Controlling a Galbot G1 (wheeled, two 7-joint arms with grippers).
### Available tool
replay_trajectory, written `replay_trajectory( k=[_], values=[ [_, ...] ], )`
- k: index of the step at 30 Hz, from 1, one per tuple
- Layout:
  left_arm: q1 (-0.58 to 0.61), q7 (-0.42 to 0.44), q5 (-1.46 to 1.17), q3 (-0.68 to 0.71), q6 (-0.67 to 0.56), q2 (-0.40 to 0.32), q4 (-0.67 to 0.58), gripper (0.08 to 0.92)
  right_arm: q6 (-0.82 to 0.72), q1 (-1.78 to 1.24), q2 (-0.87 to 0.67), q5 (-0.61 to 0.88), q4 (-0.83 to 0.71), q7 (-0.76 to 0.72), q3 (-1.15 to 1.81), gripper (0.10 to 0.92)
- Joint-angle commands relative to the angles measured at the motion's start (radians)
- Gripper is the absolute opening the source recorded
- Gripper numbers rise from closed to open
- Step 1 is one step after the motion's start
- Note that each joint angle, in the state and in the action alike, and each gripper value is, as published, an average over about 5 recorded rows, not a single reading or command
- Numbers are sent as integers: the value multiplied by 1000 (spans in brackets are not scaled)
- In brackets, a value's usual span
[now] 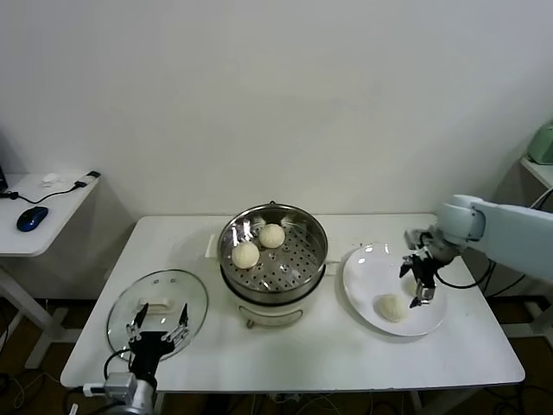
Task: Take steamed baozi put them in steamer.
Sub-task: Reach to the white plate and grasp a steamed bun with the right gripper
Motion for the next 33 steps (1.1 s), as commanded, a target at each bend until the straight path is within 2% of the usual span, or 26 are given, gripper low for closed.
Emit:
replay_trajectory(
  k=[1,17,19,22,27,33],
  values=[
    [0,0,0,0,-1,0,1,823,-31,-246,-7,-81,-48,54,199,823],
    [-1,0,2,5,0,3,4,823,-39,-276,54,-85,-88,81,240,823],
    [-2,0,2,6,1,2,3,823,-36,-264,51,-84,-86,75,238,817],
    [-2,0,4,7,2,-1,2,823,-26,-229,43,-77,-78,57,228,766],
    [0,0,10,9,2,-5,-2,823,0,-77,20,-27,-32,1,146,685],
    [7,-1,12,10,1,-4,-6,823,122,315,95,43,-42,-87,-61,663]
  ],
)
